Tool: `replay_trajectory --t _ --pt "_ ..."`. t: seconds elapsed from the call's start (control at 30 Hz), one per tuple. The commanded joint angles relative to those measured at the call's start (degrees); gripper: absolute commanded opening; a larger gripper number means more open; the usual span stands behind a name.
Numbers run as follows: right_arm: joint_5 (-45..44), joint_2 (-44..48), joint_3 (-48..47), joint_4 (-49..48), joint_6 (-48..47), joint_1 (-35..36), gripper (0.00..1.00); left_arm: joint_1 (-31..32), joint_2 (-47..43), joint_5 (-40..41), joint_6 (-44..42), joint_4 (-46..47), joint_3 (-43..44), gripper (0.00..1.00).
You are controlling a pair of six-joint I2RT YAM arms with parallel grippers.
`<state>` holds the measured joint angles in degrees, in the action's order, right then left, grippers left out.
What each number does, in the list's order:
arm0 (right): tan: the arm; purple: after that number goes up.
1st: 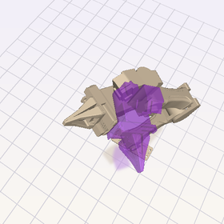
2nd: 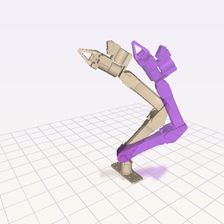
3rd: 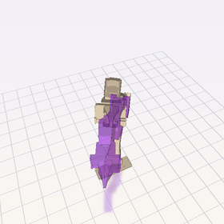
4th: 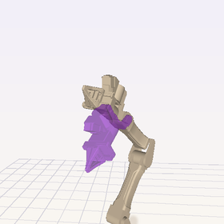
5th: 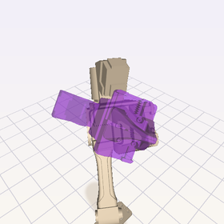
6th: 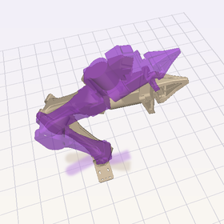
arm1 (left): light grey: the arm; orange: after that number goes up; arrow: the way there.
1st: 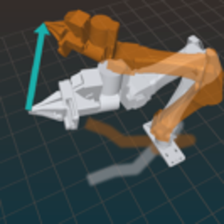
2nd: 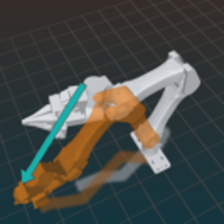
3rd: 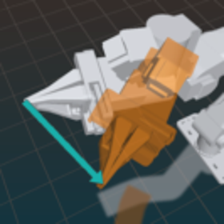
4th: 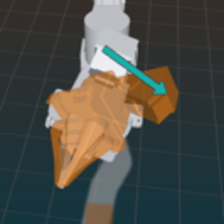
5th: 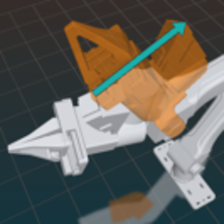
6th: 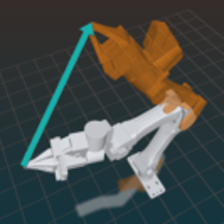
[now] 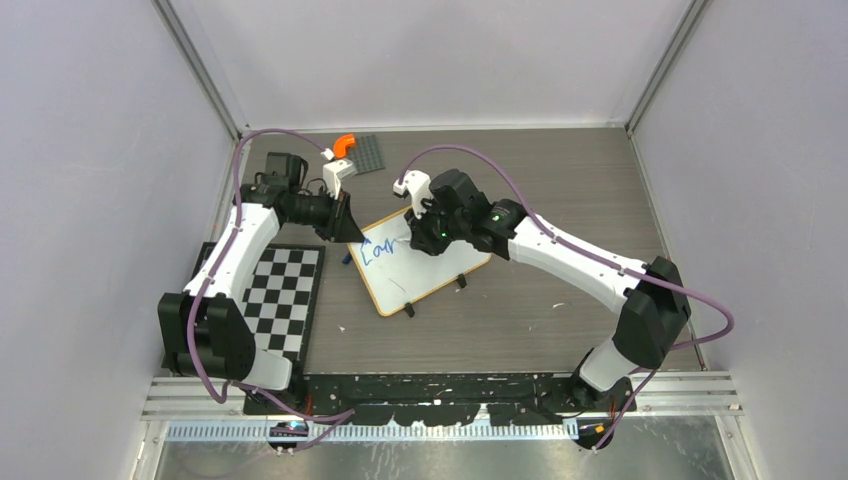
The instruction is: Write a sentence on the whiteboard
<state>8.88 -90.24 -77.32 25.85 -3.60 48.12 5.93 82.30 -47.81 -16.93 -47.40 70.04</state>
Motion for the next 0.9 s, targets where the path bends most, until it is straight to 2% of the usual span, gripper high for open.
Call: replay_trajectory --t 0.0,0.87 --pt "-1.8 1.9 -0.8 -0.6 -0.7 -0.2 0.00 0.2 -0.4 1.2 -0.6 -0.4 1.7 0.00" --pt "-4.1 -1.8 -4.4 -1.1 -0.3 -0.2 0.00 0.2 -0.7 1.3 -0.9 -0.2 1.5 0.00"
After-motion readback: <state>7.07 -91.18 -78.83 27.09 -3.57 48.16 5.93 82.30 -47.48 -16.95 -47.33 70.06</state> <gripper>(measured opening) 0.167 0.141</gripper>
